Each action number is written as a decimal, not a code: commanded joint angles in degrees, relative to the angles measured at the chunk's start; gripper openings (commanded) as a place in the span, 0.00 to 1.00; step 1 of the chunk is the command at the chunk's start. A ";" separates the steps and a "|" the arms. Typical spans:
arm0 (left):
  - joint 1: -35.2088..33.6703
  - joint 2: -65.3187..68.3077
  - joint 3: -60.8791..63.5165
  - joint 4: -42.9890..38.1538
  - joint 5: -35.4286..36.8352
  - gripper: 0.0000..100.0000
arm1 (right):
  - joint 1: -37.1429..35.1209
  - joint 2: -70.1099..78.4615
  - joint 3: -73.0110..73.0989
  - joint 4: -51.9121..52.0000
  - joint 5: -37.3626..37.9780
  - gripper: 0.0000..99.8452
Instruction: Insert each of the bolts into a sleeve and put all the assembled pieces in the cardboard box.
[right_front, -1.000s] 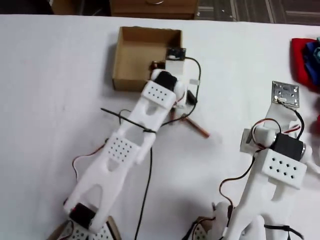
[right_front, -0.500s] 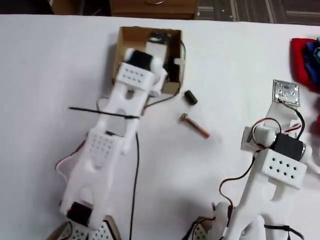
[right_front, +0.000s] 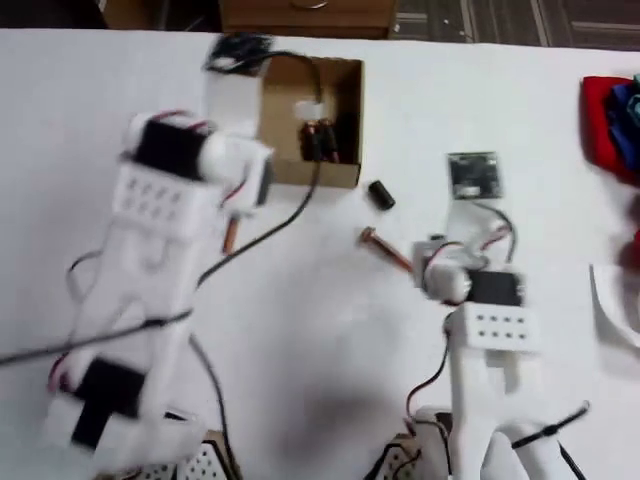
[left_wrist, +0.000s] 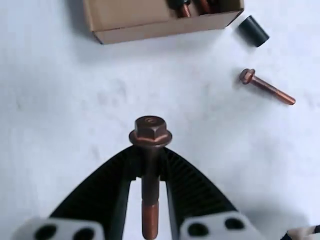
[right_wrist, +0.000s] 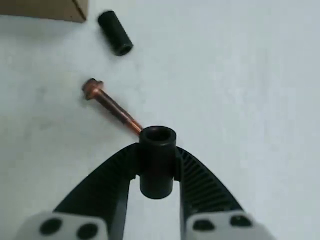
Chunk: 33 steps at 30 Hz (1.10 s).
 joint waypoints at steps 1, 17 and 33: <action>-3.69 -12.66 11.74 -10.64 -0.26 0.03 | -7.52 -1.63 1.58 -10.24 -0.79 0.02; 0.00 -51.78 67.91 -69.45 6.07 0.03 | -24.40 -1.54 15.47 -49.27 -1.23 0.02; 3.87 -39.82 53.14 -72.26 22.33 0.03 | -24.57 -2.15 15.38 -52.09 -8.97 0.02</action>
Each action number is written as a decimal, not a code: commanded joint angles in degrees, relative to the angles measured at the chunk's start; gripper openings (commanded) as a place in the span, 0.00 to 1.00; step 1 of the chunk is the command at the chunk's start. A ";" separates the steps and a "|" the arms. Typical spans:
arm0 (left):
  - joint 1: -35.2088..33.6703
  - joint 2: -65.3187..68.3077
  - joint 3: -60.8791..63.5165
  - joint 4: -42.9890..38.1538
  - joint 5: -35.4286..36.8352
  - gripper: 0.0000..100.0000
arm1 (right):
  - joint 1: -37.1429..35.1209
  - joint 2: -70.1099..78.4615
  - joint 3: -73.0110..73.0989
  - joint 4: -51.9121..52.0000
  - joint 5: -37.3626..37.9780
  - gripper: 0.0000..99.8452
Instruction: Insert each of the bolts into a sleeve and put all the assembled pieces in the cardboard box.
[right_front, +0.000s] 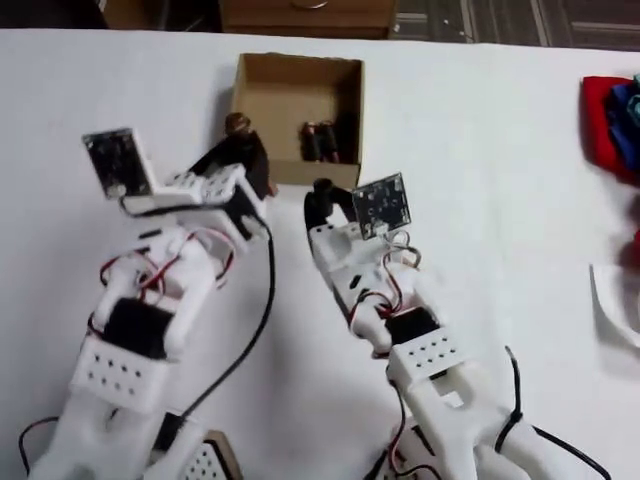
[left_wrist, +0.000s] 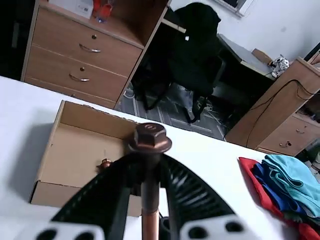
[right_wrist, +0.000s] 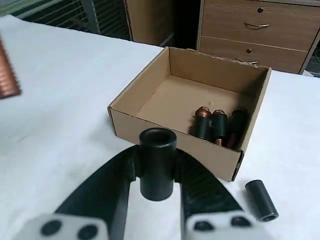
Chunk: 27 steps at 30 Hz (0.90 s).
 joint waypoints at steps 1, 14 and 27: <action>2.29 5.89 -8.04 -1.14 0.35 0.03 | -0.57 -2.24 -0.53 -1.27 -0.88 0.02; 6.59 16.53 -12.62 -1.49 0.18 0.03 | -3.03 -14.99 -0.26 5.67 -0.70 0.02; 7.12 16.88 -19.38 -1.14 0.18 0.03 | -3.12 -15.52 0.70 6.11 -0.70 0.02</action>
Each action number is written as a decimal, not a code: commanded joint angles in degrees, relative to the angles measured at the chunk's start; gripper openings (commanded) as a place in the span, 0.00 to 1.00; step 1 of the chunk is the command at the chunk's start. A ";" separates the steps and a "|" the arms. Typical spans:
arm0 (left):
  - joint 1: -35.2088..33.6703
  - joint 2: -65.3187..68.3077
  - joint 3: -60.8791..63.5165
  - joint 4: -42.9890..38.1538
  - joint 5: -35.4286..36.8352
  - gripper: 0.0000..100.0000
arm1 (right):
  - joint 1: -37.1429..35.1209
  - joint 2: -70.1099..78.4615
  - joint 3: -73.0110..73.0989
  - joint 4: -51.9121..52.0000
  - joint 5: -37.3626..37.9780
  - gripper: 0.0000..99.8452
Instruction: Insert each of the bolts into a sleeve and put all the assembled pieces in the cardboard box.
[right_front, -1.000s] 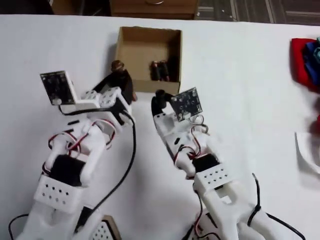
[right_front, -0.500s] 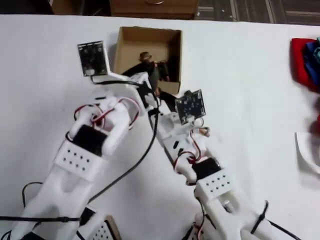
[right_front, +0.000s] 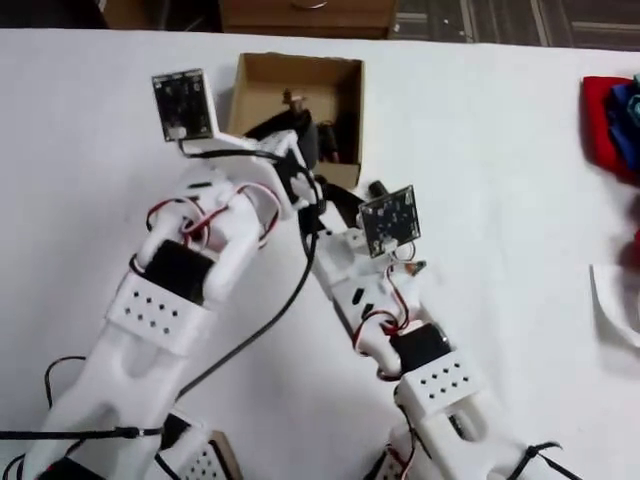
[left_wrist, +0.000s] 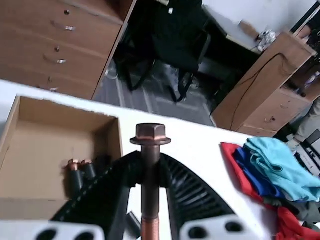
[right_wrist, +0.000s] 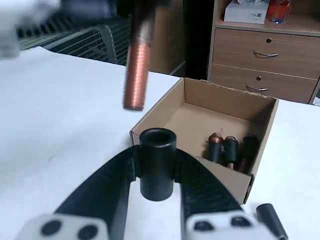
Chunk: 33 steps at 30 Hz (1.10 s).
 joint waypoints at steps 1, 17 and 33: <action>0.97 0.35 -4.35 -0.97 -0.09 0.03 | -0.40 -1.80 -0.44 0.13 -0.26 0.02; 0.97 7.30 -4.79 -1.32 -0.88 0.03 | -0.40 -2.33 -0.53 0.13 -0.26 0.02; 3.69 4.31 -4.70 6.51 -12.57 0.03 | 1.80 -1.80 -0.79 0.13 -0.26 0.02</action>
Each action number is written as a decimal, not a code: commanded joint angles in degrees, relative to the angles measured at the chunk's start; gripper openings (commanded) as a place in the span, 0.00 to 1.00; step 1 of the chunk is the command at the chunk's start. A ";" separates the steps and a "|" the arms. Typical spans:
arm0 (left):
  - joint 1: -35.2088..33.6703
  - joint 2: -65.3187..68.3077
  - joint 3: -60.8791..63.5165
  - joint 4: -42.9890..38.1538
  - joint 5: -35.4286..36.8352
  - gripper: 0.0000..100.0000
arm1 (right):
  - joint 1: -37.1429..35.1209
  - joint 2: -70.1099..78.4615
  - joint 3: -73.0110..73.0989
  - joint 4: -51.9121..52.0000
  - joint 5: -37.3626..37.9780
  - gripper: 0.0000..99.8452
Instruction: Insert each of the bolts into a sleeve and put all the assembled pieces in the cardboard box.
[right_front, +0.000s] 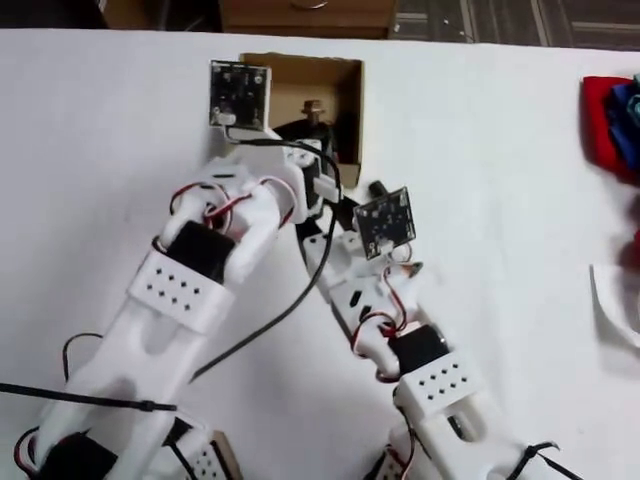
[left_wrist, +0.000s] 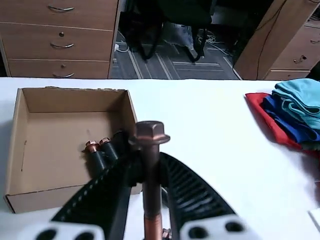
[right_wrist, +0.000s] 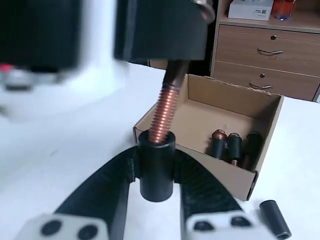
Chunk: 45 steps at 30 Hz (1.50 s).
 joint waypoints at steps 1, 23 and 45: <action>1.67 -3.69 -1.98 0.88 -0.62 0.03 | 1.89 -1.63 -0.88 -0.04 -0.26 0.02; 2.20 -8.62 1.63 5.45 -0.70 0.03 | 1.80 -1.63 -0.88 -0.04 -0.26 0.02; 1.76 -9.14 3.56 10.81 -0.70 0.14 | 1.80 -1.63 -0.88 -0.04 -0.35 0.02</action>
